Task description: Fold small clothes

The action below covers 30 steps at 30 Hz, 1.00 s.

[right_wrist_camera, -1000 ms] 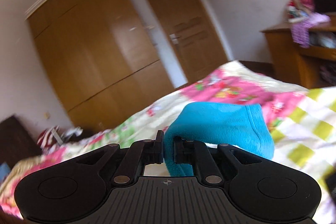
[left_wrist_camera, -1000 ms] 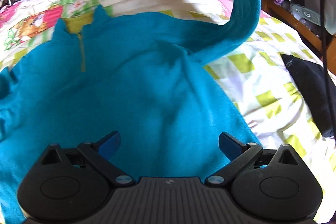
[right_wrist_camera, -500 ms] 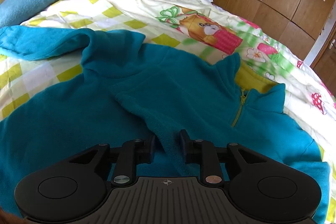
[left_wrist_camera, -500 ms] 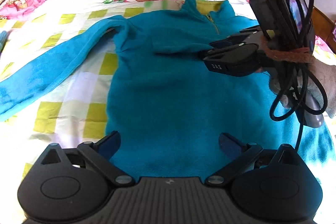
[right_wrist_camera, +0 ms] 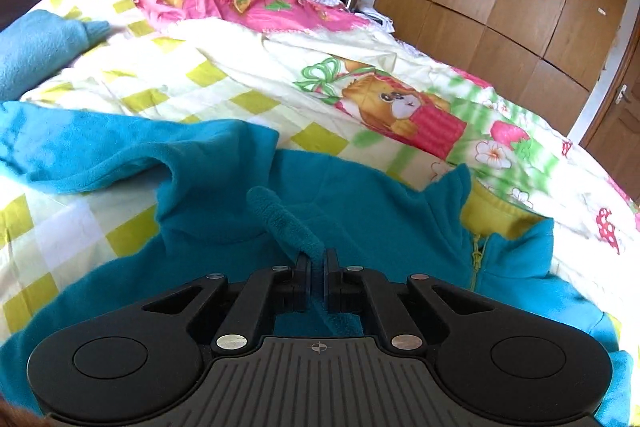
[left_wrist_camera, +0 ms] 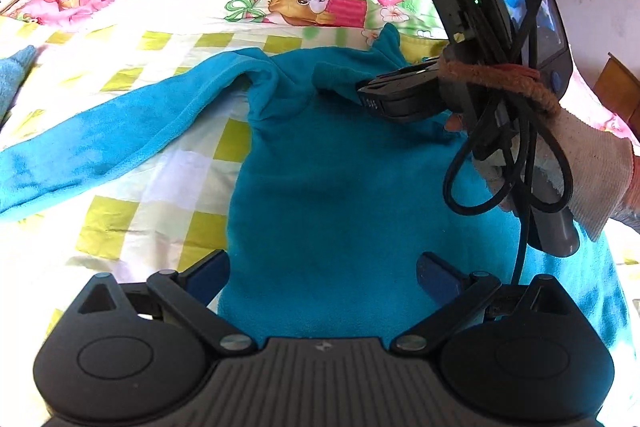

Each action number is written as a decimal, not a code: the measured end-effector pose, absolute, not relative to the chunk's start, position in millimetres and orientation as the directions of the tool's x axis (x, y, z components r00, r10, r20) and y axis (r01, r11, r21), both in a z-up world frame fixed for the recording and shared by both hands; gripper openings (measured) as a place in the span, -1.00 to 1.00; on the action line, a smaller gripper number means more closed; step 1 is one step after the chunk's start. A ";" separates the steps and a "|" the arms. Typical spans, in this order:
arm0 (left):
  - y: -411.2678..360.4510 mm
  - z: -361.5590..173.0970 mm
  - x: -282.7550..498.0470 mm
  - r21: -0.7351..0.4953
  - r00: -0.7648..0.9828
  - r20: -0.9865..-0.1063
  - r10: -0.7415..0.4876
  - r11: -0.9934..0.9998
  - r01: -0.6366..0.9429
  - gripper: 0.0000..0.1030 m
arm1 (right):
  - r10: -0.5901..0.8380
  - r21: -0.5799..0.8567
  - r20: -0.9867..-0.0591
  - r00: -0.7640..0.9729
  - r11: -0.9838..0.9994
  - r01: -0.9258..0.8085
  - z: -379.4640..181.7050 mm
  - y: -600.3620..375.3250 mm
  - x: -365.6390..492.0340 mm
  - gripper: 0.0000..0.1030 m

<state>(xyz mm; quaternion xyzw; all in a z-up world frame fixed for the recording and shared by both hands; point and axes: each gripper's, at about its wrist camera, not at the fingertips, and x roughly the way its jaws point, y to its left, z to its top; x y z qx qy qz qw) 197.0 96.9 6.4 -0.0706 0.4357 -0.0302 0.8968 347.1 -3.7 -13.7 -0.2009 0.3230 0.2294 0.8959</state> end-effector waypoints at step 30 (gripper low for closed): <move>237.7 -7.6 121.8 -0.154 0.579 -0.812 0.078 0.928 -0.341 1.00 | 0.682 -0.154 -0.710 0.176 0.093 -0.984 10.9 268.6 235.6 -0.11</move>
